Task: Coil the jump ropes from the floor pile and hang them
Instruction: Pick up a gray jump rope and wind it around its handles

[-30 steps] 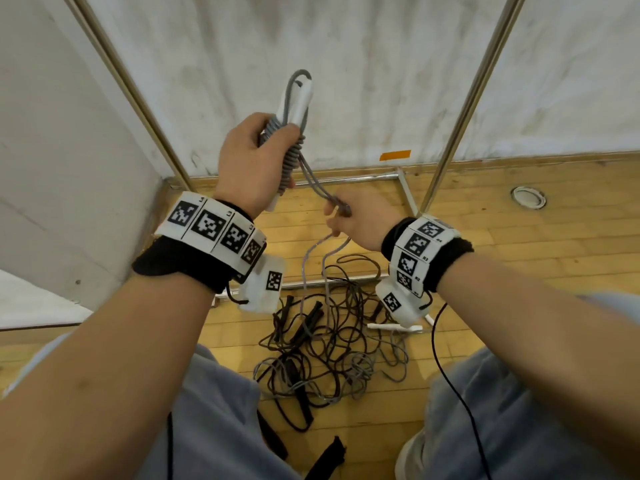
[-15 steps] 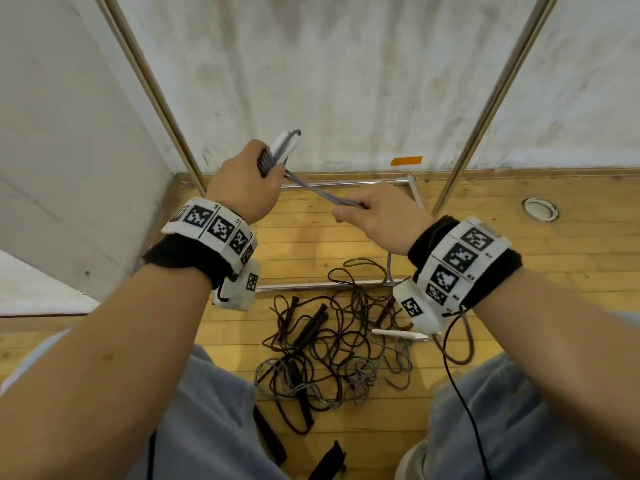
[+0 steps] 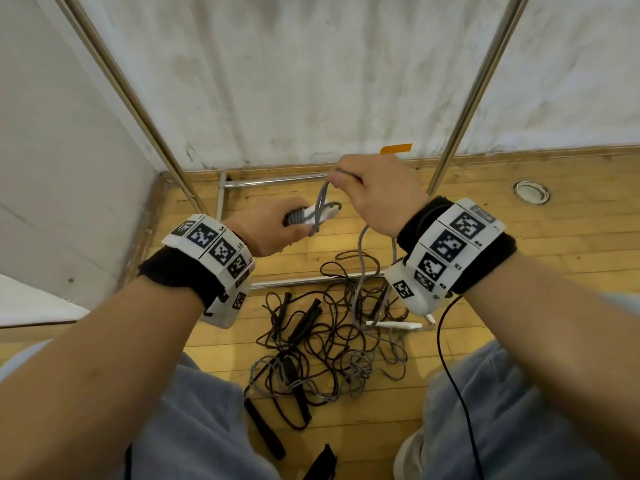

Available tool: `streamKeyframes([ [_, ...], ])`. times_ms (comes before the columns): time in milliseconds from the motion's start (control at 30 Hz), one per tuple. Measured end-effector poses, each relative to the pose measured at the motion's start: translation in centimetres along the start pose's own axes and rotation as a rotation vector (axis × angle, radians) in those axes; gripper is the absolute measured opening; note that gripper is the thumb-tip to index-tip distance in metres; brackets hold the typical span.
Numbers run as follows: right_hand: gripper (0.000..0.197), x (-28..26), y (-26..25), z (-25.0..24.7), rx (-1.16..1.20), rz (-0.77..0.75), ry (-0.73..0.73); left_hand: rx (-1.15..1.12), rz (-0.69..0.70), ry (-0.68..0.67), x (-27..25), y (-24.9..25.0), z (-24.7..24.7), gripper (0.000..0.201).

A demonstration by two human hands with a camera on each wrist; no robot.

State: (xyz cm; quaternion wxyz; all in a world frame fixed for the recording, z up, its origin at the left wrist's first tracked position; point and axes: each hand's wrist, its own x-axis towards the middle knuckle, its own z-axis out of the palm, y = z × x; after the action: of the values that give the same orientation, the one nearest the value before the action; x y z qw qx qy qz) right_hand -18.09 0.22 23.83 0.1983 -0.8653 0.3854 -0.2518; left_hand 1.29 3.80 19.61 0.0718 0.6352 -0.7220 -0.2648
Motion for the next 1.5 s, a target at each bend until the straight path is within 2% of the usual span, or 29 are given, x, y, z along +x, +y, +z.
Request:
streamKeyframes([
  [133,0.029,0.5,1.2,-0.1,-0.032,0.085,0.052,0.002,0.1,-0.045,-0.8,1.5,0.1,0.005],
  [267,0.033,0.7,1.3,0.3,-0.018,0.128,0.084,-0.02,0.168,-0.021,-1.6,3.0,0.1,0.011],
  [333,0.034,0.9,1.3,0.2,0.007,0.131,0.105,0.027,0.183,0.027,-1.9,3.4,0.1,0.016],
  [433,0.034,0.9,1.0,0.2,0.022,0.133,0.104,0.123,0.186,0.126,-2.0,4.1,0.5,0.043],
  [467,0.034,0.9,1.0,0.3,0.022,0.135,0.098,0.133,0.198,0.151,-2.0,4.3,0.7,0.046],
  [667,0.036,1.2,1.7,-0.1,0.127,0.21,0.083,0.094,0.234,0.267,-2.5,4.8,0.9,0.034],
  [800,0.032,1.2,2.6,-0.1,0.287,0.279,0.004,-0.016,0.217,0.34,-3.1,5.3,0.0,0.026],
  [900,0.019,0.8,2.7,0.8,0.445,0.305,-0.033,-0.265,0.147,0.431,-3.2,5.1,-1.1,0.036],
  [967,0.025,0.3,2.1,1.9,0.508,0.305,-0.022,-0.389,0.104,0.512,-3.0,4.9,-1.6,0.04],
  [1067,0.032,0.0,0.9,3.4,0.451,0.24,-0.012,-0.501,0.065,0.598,-2.7,4.7,-2.3,0.031],
  [1233,0.019,-0.5,-0.6,4.9,0.346,0.196,-0.101,-0.482,0.014,0.625,-2.2,4.6,-2.6,0.031],
  [1367,0.009,-0.5,-1.0,5.3,0.277,0.249,-0.217,-0.411,0.023,0.599,-1.9,4.4,-2.2,0.037],
  [1500,0.018,-0.5,-1.2,5.2,0.351,0.326,-0.255,-0.287,-0.01,0.635,-1.3,3.7,-2.3,0.037],
])
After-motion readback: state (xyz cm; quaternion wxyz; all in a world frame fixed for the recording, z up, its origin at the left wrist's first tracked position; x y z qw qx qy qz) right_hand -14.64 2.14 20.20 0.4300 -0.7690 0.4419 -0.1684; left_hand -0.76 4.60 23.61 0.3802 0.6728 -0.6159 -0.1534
